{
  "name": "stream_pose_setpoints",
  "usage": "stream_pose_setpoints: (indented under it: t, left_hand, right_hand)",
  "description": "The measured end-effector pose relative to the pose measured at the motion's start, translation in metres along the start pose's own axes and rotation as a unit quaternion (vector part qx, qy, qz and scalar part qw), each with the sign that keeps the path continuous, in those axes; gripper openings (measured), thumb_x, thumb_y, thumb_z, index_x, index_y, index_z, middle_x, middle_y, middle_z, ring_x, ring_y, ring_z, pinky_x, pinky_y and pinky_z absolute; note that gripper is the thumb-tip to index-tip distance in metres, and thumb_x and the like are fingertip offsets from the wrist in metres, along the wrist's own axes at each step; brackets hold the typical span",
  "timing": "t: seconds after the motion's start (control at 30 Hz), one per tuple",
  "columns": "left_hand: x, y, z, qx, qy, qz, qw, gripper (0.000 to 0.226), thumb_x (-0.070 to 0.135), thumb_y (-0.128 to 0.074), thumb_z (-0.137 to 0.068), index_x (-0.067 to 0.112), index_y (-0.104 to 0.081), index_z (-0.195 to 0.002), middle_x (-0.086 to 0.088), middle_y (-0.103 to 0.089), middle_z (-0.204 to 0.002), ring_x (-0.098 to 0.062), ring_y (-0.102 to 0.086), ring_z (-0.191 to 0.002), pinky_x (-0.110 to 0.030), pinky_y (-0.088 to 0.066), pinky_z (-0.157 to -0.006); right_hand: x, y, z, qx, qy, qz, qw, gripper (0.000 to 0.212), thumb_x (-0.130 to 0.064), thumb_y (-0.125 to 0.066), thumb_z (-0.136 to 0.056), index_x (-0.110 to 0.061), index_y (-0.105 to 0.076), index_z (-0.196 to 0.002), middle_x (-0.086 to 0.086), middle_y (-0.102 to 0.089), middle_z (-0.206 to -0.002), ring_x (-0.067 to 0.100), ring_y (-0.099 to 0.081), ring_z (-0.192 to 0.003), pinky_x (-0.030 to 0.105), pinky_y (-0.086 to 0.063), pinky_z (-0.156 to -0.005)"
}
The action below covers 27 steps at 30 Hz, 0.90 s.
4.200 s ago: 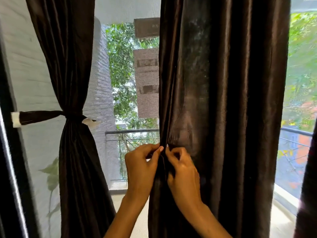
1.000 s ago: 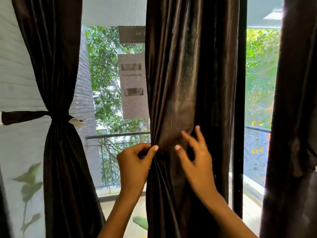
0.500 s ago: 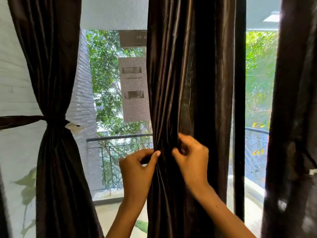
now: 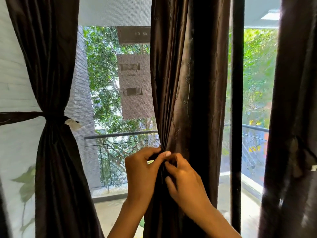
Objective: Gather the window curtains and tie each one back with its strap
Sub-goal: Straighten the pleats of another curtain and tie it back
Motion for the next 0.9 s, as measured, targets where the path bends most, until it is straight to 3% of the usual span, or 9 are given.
stream_pose_setpoints:
  t: [0.07, 0.13, 0.27, 0.33, 0.43, 0.53, 0.63, 0.77, 0.9]
  left_hand:
    - [-0.004, 0.002, -0.004, 0.009, 0.007, -0.023, 1.0, 0.009, 0.014, -0.081, -0.07, 0.017, -0.077, -0.078, 0.023, -0.065, -0.066, 0.018, -0.059, -0.066, -0.001, -0.044, -0.066]
    - [-0.01, 0.003, -0.008, 0.016, 0.023, -0.023, 0.999, 0.009, 0.01, -0.081, -0.071, 0.015, -0.077, -0.077, 0.03, -0.059, -0.06, 0.019, -0.058, -0.063, 0.0, -0.043, -0.065]
    - [-0.021, 0.0, -0.008, 0.006, 0.045, -0.007, 0.999, 0.01, 0.01, -0.079, -0.073, 0.019, -0.077, -0.075, 0.032, -0.06, -0.056, 0.008, -0.064, -0.065, -0.013, -0.051, -0.067]
    - [-0.023, -0.002, -0.008, 0.001, 0.048, -0.003, 0.999, 0.008, 0.012, -0.079, -0.073, 0.019, -0.077, -0.076, 0.026, -0.064, -0.06, 0.005, -0.065, -0.066, -0.017, -0.052, -0.068]
    - [-0.022, -0.004, -0.008, 0.005, 0.047, 0.004, 0.999, 0.009, 0.01, -0.08, -0.073, 0.017, -0.077, -0.078, 0.029, -0.062, -0.06, 0.007, -0.065, -0.066, -0.012, -0.051, -0.067]
    - [-0.017, -0.004, -0.007, 0.022, 0.029, -0.007, 0.999, 0.01, 0.007, -0.079, -0.072, 0.013, -0.078, -0.079, 0.03, -0.06, -0.062, 0.015, -0.061, -0.064, -0.003, -0.046, -0.066]
    - [-0.013, -0.005, -0.004, 0.034, 0.017, -0.018, 0.999, 0.01, 0.006, -0.079, -0.072, 0.01, -0.078, -0.08, 0.017, -0.067, -0.068, 0.021, -0.057, -0.063, 0.001, -0.042, -0.066]
    - [-0.007, -0.011, 0.002, 0.023, 0.003, -0.006, 1.0, 0.009, 0.009, -0.079, -0.074, 0.016, -0.077, -0.08, 0.027, -0.062, -0.067, 0.015, -0.061, -0.067, -0.006, -0.048, -0.065]
    - [-0.004, -0.016, 0.007, 0.011, 0.009, 0.022, 1.0, 0.008, 0.011, -0.078, -0.076, 0.019, -0.077, -0.079, 0.035, -0.061, -0.064, 0.011, -0.064, -0.068, -0.011, -0.051, -0.065]
  right_hand:
    - [0.008, 0.002, -0.002, -0.009, -0.017, -0.079, 0.997, 0.044, -0.034, -0.043, -0.083, -0.025, -0.063, -0.121, -0.009, -0.039, -0.136, 0.01, -0.041, -0.126, 0.018, -0.038, -0.099]
    - [0.035, 0.033, -0.008, 0.122, -0.081, -0.118, 0.982, 0.046, -0.038, -0.055, -0.085, -0.024, -0.058, -0.129, 0.002, -0.025, -0.151, 0.014, -0.024, -0.14, 0.022, -0.023, -0.114]
    - [0.103, 0.04, -0.024, 0.156, -0.307, -0.261, 0.902, 0.119, -0.058, -0.071, -0.067, -0.022, 0.004, -0.152, 0.012, -0.008, -0.158, 0.025, -0.013, -0.146, 0.038, -0.019, -0.116]
    - [0.111, 0.016, -0.038, 0.093, -0.355, -0.448, 0.815, 0.122, -0.053, -0.071, -0.068, -0.023, 0.013, -0.15, 0.007, -0.023, -0.156, 0.021, -0.032, -0.139, 0.038, -0.03, -0.112]
    - [0.102, 0.001, -0.052, 0.069, -0.337, -0.538, 0.769, 0.087, -0.027, -0.072, -0.079, -0.014, -0.022, -0.15, 0.005, -0.056, -0.125, 0.007, -0.06, -0.096, 0.026, -0.05, -0.087]
    - [0.097, 0.03, -0.046, 0.197, -0.25, -0.396, 0.861, 0.038, -0.005, -0.077, -0.074, -0.006, -0.067, -0.11, 0.003, -0.071, -0.098, 0.011, -0.068, -0.082, 0.037, -0.058, -0.08]
    - [0.056, 0.067, -0.024, 0.298, -0.114, -0.142, 0.937, 0.029, 0.004, -0.074, -0.071, -0.012, -0.072, -0.095, -0.007, -0.067, -0.093, 0.008, -0.065, -0.083, 0.032, -0.055, -0.073]
    - [0.019, 0.045, 0.002, 0.23, -0.062, -0.001, 0.971, 0.059, 0.006, -0.061, -0.066, -0.023, -0.067, -0.116, -0.005, -0.061, -0.107, 0.017, -0.063, -0.092, 0.022, -0.048, -0.071]
    - [0.022, 0.02, 0.02, 0.132, -0.076, -0.026, 0.988, 0.054, -0.015, -0.047, -0.078, -0.033, -0.056, -0.128, -0.013, -0.052, -0.111, 0.007, -0.057, -0.097, 0.025, -0.051, -0.066]
Point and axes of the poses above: each hand's wrist, its own z-axis away from the middle knuckle, its own y-axis out of the back of the hand, x = y × z, the point moved 10 cm from there along -z, towards the middle knuckle
